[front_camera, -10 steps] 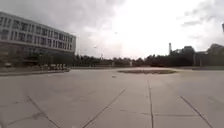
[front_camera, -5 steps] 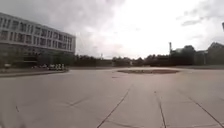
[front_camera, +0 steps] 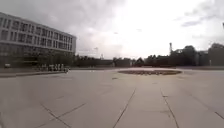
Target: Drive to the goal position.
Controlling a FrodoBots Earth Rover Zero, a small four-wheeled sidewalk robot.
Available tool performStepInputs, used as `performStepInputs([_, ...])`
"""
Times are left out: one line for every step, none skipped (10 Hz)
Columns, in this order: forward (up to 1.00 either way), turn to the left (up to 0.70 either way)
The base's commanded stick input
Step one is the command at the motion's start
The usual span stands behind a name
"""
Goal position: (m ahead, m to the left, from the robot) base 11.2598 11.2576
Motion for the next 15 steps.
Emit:
performStepInputs([0.7,0.25])
performStepInputs([0.7,0.35])
performStepInputs([0.7,0.32])
performStepInputs([0.7,0.26])
performStepInputs([0.7,0.0])
performStepInputs([0.7,0.0])
performStepInputs([0.7,0.0])
performStepInputs([0.7,0.0])
performStepInputs([0.7,0.0])
performStepInputs([0.7,0.0])
performStepInputs([0.7,0.0])
performStepInputs([0.7,0.0])
performStepInputs([0.7,0.0])
performStepInputs([0.7,0.0])
performStepInputs([0.7,0.0])
